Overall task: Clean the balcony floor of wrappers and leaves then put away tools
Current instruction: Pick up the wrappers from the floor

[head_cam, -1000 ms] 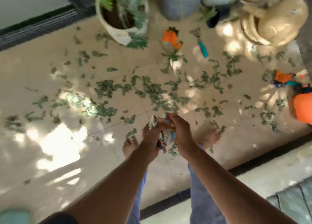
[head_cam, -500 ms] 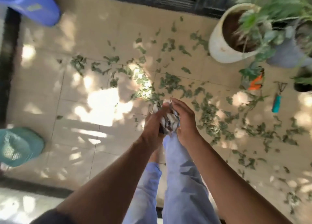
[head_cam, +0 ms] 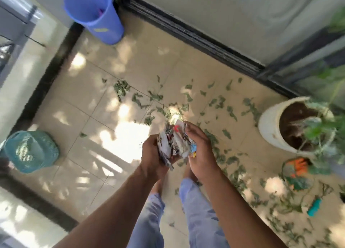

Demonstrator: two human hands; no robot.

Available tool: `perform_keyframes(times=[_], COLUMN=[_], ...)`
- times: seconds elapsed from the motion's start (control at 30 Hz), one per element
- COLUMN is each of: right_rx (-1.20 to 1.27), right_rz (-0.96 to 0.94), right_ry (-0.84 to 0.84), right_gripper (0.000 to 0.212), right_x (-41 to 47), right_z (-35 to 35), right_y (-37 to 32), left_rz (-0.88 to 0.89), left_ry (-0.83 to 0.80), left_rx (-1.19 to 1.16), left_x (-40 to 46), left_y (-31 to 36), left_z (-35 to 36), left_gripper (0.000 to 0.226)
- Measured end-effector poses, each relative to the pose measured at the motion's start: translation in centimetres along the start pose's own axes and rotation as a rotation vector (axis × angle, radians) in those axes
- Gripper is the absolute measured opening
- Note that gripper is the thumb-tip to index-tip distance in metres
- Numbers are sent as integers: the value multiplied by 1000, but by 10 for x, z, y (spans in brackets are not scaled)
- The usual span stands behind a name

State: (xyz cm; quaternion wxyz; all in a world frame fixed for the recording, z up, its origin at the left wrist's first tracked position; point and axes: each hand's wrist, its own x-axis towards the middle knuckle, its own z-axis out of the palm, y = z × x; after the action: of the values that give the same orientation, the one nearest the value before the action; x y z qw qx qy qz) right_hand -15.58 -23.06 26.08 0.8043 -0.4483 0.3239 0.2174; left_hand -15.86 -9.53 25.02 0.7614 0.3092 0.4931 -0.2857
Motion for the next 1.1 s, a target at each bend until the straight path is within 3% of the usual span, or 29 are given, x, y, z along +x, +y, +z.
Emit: perform_keyframes(times=[0.1, 0.4, 0.5, 0.63, 0.77, 0.9, 1.1], right_rx=[-66, -66, -75, 2, 79, 125, 129], right_rz=[23, 112, 92, 146, 180, 144, 227], right_ry=[27, -58, -51, -49, -115, -129, -93], right_gripper=[20, 25, 25, 50, 33, 54, 65], right_x=[45, 185, 244, 311, 378, 442, 499], right_z=[36, 166, 217, 292, 367, 434, 474], right_y=[-19, -42, -47, -54, -76, -96, -121], left_rz=[70, 178, 188, 198, 238, 241, 156], left_ry=[15, 66, 63, 16, -94, -151, -135], left_rx=[-123, -384, -396, -388, -389, -344, -299], left_x=[14, 74, 94, 117, 139, 175, 212], left_y=[40, 201, 271, 371, 468, 558, 634], left_z=[5, -7, -10, -12, -5, 3, 16], left_gripper=[44, 51, 54, 48, 49, 59, 58])
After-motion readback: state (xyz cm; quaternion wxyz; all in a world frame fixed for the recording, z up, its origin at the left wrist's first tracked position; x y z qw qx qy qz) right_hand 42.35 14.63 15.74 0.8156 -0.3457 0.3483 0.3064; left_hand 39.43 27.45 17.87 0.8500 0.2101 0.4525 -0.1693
